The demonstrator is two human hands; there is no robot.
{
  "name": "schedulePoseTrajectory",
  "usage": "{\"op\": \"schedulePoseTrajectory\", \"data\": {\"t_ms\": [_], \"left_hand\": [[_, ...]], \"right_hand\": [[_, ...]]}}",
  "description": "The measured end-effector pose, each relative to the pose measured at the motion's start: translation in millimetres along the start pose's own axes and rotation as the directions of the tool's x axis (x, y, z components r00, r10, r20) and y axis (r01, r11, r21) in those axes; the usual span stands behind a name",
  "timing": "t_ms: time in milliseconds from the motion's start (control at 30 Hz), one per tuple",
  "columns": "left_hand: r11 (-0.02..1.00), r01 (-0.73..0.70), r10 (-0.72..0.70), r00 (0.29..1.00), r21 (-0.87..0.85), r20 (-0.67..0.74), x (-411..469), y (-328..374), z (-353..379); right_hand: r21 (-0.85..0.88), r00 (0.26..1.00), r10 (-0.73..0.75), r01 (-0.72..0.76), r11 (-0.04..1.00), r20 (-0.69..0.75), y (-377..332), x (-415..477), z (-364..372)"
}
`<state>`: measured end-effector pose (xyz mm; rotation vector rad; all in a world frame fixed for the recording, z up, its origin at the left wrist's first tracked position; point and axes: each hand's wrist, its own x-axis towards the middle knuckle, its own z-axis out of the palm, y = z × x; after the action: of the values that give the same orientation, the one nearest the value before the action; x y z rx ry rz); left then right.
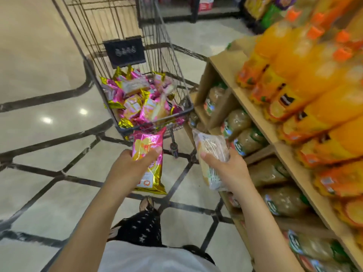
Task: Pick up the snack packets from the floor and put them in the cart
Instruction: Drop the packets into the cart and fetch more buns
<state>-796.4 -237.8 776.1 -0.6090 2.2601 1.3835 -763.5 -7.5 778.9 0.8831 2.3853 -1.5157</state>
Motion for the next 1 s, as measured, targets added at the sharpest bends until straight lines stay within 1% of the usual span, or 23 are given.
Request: {"op": "schedulePoseTrajectory", "data": {"t_ms": [167, 267, 333, 433, 567, 800, 900, 1000], "left_hand": [[1.0, -0.003, 0.002, 1.0, -0.004, -0.026, 83.8, 21.3, -52.8], [1.0, 0.004, -0.004, 0.999, 0.01, -0.034, 124.4, 34.6, -77.3], [1.0, 0.024, -0.023, 0.998, 0.013, -0.053, 147.8, 42.6, -87.8], [0.999, 0.048, -0.048, 0.997, 0.012, -0.059, 175.8, 51.1, -94.2], [0.997, 0.067, -0.066, 0.997, 0.038, -0.044, 209.5, 61.9, -94.4], [0.983, 0.09, -0.077, 0.993, 0.161, -0.084, 286.4, 98.9, -94.1], [0.964, 0.125, -0.103, 0.989, 0.236, -0.105, 311.1, 122.3, -95.2], [0.954, 0.154, -0.127, 0.985, 0.255, -0.121, 334.1, 132.1, -95.7]], "right_hand": [[-0.035, 1.0, -0.017, 0.017, 0.999, -0.007, -61.2, 63.9, 61.1], [-0.029, 1.0, 0.008, -0.008, 1.0, 0.013, -84.2, 88.4, 91.2], [-0.06, 0.999, 0.025, -0.024, 0.998, 0.024, -96.0, 103.2, 106.0], [-0.056, 0.997, 0.064, -0.061, 0.997, 0.041, -107.7, 125.7, 119.1], [-0.103, 0.994, 0.092, -0.086, 0.991, 0.053, -122.2, 167.2, 130.9], [-0.225, 0.997, 0.038, -0.023, 0.974, 0.062, -163.3, 266.1, 146.7], [-0.302, 0.996, 0.044, -0.02, 0.953, 0.071, -183.3, 296.0, 152.0], [-0.333, 0.993, 0.063, -0.027, 0.943, 0.098, -196.5, 319.3, 160.6]]}}
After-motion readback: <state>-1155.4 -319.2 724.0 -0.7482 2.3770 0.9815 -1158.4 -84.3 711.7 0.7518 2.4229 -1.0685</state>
